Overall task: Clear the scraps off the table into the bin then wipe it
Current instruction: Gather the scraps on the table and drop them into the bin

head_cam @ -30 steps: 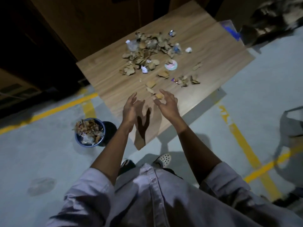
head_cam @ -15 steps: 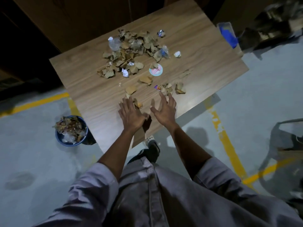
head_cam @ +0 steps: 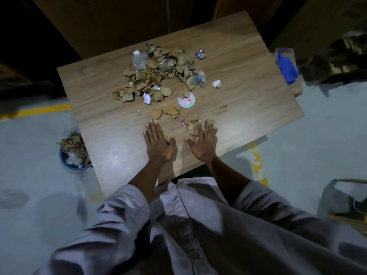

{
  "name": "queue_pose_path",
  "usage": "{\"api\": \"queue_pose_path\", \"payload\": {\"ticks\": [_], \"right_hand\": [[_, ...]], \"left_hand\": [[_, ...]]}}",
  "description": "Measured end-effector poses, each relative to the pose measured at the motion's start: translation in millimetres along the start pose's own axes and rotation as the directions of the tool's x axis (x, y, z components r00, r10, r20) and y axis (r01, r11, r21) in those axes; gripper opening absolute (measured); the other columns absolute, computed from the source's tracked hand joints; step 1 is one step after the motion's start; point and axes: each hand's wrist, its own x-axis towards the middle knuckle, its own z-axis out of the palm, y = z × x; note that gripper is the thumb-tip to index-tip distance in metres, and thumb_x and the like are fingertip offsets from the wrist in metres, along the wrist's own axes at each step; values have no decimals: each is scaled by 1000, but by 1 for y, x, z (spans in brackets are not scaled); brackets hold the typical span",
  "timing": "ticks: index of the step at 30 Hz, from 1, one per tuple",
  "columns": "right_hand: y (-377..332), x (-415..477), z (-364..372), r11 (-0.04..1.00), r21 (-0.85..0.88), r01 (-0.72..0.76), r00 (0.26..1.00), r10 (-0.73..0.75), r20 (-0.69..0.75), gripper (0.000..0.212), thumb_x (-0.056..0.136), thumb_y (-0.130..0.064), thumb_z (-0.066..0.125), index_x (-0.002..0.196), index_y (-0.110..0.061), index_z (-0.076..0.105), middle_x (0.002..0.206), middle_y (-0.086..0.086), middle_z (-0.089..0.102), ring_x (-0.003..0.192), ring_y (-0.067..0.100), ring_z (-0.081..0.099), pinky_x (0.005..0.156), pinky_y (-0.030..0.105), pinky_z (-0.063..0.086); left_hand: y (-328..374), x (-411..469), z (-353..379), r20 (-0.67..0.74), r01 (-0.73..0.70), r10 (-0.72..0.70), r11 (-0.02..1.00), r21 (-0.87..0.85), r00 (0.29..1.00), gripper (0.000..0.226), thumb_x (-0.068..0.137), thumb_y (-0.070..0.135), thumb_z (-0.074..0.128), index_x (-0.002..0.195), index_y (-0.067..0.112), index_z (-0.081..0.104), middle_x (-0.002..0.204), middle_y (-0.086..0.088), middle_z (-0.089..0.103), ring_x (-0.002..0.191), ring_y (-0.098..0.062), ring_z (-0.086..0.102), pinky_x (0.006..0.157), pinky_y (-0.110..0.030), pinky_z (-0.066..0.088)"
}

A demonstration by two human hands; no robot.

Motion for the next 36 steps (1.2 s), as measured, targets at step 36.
{"api": "queue_pose_path", "payload": {"ticks": [36], "right_hand": [[90, 109, -77, 813, -262, 520, 840, -542, -14, 68, 108, -49, 40, 160, -48, -5, 172, 7, -5, 158, 34, -7, 125, 61, 7]], "left_hand": [[92, -2, 36, -272, 143, -393, 758, -636, 878, 80, 91, 57, 49, 159, 19, 31, 170, -1, 20, 158, -16, 8, 128, -51, 13]]}}
